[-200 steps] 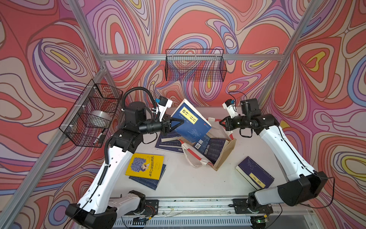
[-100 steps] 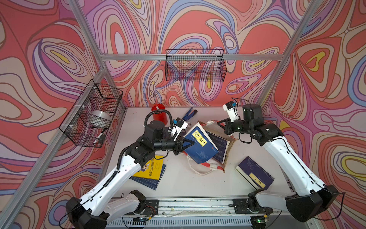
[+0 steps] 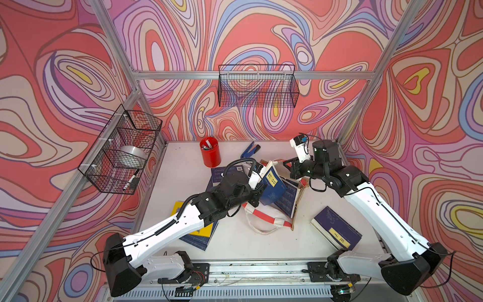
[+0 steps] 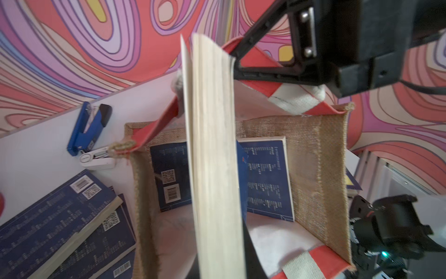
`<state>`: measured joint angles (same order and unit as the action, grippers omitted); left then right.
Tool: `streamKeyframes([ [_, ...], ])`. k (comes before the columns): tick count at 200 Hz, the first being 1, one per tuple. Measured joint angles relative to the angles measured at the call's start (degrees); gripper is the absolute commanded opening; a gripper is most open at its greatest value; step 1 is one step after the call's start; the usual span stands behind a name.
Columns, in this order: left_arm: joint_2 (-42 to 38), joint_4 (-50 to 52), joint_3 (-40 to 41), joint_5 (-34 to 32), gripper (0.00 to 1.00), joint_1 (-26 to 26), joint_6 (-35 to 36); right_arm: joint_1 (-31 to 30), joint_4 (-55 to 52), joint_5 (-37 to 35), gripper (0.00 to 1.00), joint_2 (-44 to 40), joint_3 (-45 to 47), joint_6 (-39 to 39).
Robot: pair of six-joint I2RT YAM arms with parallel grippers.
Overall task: Put the books into the canvas bag
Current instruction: Place the book in the canvas bag.
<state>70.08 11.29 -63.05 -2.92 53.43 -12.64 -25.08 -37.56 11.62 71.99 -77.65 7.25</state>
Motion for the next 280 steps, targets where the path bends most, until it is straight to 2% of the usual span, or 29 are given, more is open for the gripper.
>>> streamKeyframes([
  [35,1.5,-1.7,-0.7,-8.2,0.00,2.5,0.5,-0.4,0.9,-3.7,0.00,0.0,0.0,3.8],
  [106,9.2,-9.4,0.0,-21.1,0.00,11.7,4.3,-1.0,1.2,-7.9,0.00,0.4,0.0,10.4],
  [114,10.0,-10.0,0.0,-21.8,0.10,11.9,4.5,-1.1,1.4,-8.0,0.00,0.5,0.0,10.8],
  [126,10.7,-10.7,0.0,-22.1,0.30,11.9,5.0,-1.2,1.6,-8.2,0.00,0.5,0.0,11.2],
  [156,11.1,-12.8,-0.1,-21.5,0.49,11.9,5.2,-1.2,2.0,-9.1,0.00,0.5,0.4,11.8],
  [195,10.9,-16.4,0.2,-13.9,0.55,12.0,5.6,-1.2,2.2,-10.3,0.00,0.5,0.5,11.9],
  [206,10.5,-17.2,0.5,-12.4,0.60,12.0,5.8,-1.2,2.2,-10.5,0.00,0.5,0.5,11.9],
  [244,6.6,-17.0,1.7,-12.4,0.74,11.6,6.7,-1.2,2.2,-11.1,0.00,0.6,0.5,11.2],
  [260,3.7,-15.6,1.7,-12.0,0.75,9.1,6.4,-0.9,2.2,-11.6,0.00,1.0,0.5,10.7],
  [280,-0.2,-12.6,1.7,-11.6,0.78,3.5,5.5,0.7,3.2,-11.5,0.00,1.5,1.4,10.3],
])
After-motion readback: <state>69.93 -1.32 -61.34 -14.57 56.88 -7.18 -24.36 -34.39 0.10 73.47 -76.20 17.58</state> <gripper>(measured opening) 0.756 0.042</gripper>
